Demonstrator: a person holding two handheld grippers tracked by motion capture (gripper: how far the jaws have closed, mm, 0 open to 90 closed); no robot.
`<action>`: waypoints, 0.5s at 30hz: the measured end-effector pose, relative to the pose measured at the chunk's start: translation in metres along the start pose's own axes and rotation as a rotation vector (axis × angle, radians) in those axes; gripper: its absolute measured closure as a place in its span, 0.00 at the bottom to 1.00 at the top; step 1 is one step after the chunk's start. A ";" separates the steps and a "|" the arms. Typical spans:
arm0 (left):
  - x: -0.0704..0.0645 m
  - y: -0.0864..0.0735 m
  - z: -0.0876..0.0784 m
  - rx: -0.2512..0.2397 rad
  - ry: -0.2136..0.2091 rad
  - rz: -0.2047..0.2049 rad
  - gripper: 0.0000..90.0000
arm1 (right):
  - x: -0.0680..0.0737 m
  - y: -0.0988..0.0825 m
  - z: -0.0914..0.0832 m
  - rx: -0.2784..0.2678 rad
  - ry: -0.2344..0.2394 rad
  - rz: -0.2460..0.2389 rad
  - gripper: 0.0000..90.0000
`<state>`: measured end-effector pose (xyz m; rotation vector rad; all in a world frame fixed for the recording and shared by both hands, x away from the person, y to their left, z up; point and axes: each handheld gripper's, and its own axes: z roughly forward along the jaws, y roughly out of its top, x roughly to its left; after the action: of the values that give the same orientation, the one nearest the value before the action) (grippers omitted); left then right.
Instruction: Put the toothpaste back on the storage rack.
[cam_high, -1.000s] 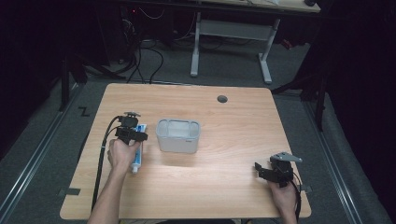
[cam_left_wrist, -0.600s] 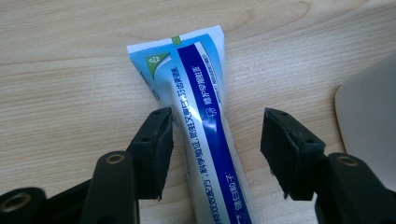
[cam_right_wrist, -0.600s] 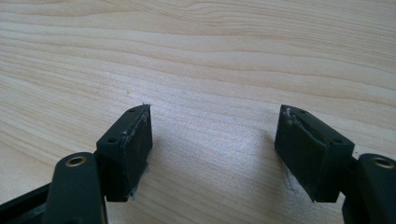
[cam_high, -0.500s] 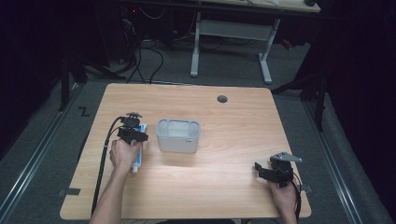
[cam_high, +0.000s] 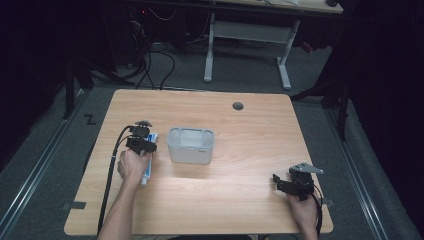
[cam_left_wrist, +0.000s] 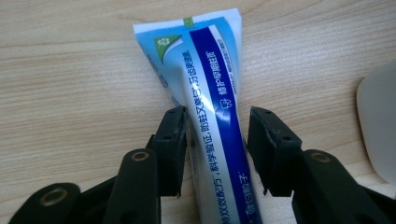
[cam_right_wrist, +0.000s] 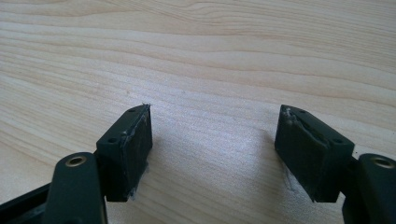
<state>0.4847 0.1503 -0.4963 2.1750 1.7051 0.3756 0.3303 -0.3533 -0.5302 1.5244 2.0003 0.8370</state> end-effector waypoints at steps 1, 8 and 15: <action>-0.001 0.000 0.001 0.015 -0.001 0.001 0.64 | 0.000 0.000 0.000 0.000 0.000 0.000 0.31; -0.003 0.000 0.005 0.017 0.006 0.002 0.66 | 0.000 0.000 0.000 0.000 0.000 0.000 0.31; -0.003 0.001 0.005 0.021 0.008 0.009 0.69 | 0.000 0.000 0.000 0.000 0.001 0.000 0.31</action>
<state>0.4867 0.1471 -0.5002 2.1995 1.7115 0.3706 0.3303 -0.3533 -0.5302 1.5239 2.0007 0.8375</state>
